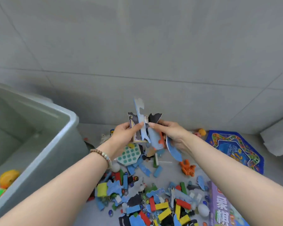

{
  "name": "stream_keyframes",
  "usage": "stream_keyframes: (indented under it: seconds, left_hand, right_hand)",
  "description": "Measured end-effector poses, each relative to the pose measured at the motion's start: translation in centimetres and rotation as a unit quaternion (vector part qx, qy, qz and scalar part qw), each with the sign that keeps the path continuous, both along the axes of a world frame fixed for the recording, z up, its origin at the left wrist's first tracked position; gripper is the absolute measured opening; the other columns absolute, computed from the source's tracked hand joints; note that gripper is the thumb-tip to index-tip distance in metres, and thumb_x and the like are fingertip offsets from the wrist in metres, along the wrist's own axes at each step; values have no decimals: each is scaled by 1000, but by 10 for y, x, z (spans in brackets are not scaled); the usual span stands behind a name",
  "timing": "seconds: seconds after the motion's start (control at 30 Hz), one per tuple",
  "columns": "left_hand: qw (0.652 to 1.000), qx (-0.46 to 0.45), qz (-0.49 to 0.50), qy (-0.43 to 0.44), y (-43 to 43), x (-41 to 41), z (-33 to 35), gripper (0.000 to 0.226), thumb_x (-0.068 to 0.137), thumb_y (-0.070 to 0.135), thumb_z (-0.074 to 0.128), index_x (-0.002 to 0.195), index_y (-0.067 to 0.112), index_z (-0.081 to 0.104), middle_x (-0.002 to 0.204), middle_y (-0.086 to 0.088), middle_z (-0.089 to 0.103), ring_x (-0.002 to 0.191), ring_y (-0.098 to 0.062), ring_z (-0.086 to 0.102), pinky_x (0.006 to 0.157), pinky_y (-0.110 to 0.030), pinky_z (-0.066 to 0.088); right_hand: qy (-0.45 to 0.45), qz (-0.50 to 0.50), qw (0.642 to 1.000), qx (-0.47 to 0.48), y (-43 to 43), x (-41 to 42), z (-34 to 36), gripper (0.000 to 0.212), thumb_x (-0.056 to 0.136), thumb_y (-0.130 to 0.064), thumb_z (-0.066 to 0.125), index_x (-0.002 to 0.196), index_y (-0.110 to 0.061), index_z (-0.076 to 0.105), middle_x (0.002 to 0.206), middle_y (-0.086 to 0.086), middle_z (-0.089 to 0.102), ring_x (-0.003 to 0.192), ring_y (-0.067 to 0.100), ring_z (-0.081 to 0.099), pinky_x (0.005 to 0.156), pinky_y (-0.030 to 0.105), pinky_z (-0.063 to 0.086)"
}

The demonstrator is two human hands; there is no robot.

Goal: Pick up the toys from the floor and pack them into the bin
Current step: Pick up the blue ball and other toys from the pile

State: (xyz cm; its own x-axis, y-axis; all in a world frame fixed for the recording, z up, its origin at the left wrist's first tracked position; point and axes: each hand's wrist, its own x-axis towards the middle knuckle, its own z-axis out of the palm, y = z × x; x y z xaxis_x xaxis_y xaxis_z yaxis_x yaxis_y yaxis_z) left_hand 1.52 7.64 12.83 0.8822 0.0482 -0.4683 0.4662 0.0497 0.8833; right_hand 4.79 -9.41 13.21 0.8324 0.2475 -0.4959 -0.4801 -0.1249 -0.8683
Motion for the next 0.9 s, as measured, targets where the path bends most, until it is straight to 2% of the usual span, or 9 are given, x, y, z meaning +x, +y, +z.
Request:
stream_keyframes:
  seconds: [0.13, 0.2, 0.27, 0.33, 0.5, 0.6, 0.67, 0.77, 0.9]
  left_hand:
    - [996, -16, 52, -64, 60, -25, 79, 26, 88, 27, 63, 108, 10, 66, 92, -3, 72, 66, -7, 67, 53, -15, 51]
    - [993, -11, 79, -89, 101, -46, 114, 24, 88, 30, 63, 107, 14, 67, 96, -2, 72, 71, -7, 67, 62, -16, 54]
    - [988, -5, 108, -108, 147, -71, 142, 22, 88, 32, 63, 105, 18, 67, 97, -1, 73, 76, -9, 69, 75, -22, 56]
    - [982, -6, 148, -119, 193, -101, 157, 17, 89, 30, 62, 101, 18, 66, 89, 2, 73, 69, -5, 69, 62, -17, 55]
    - [968, -2, 241, -76, 299, -183, 135, 17, 89, 24, 63, 100, 11, 65, 72, 3, 73, 59, -6, 68, 54, -19, 56]
    - [957, -21, 288, -26, 339, -220, 91, 11, 91, 15, 59, 97, 6, 61, 77, -4, 69, 52, -5, 67, 45, -16, 50]
    - [952, -26, 304, 9, 356, -234, 54, 13, 92, 9, 56, 104, 4, 59, 88, -9, 68, 57, -9, 68, 49, -17, 53]
    - [949, 0, 308, 65, 377, -249, -3, 15, 91, -2, 54, 104, 4, 59, 108, -16, 64, 74, -16, 65, 61, -21, 56]
    - [928, 74, 343, 126, 391, -267, -37, 51, 91, 1, 55, 138, 3, 37, 134, -12, 52, 114, -26, 56, 96, -37, 44]
  right_hand:
    - [-71, 48, 996, -24, 67, -7, 87, 20, 78, -28, 73, 96, -23, 65, 81, -6, 67, 56, -1, 58, 43, 11, 39]
    - [-96, 73, 993, -15, 111, -16, 122, 21, 76, -30, 75, 94, -25, 65, 76, -7, 66, 47, -3, 54, 43, 12, 37]
    - [-112, 108, 988, -4, 161, -31, 149, 27, 74, -33, 76, 98, -22, 68, 79, -6, 69, 51, 0, 57, 52, 16, 41]
    - [-119, 142, 983, 10, 213, -51, 164, 31, 73, -35, 77, 99, -22, 69, 86, -4, 71, 60, 4, 59, 58, 21, 42]
    - [-97, 238, 966, -5, 337, -113, 135, 24, 75, -38, 75, 97, -28, 68, 92, -5, 71, 74, 8, 59, 64, 23, 42]
    - [-73, 266, 961, -7, 387, -144, 88, 23, 75, -31, 76, 96, -23, 68, 90, -5, 70, 77, 6, 62, 68, 17, 48]
    - [-85, 270, 959, -21, 408, -154, 54, 24, 77, -21, 76, 99, -13, 69, 86, -4, 67, 74, 3, 60, 68, 13, 48]
    - [-87, 283, 953, -65, 418, -155, 13, 28, 82, -16, 71, 108, -6, 66, 98, 5, 62, 84, 12, 58, 78, 24, 51]
    - [-83, 302, 940, -138, 401, -138, -4, 36, 92, -28, 58, 125, -14, 58, 106, 2, 61, 62, -5, 54, 52, 12, 41]
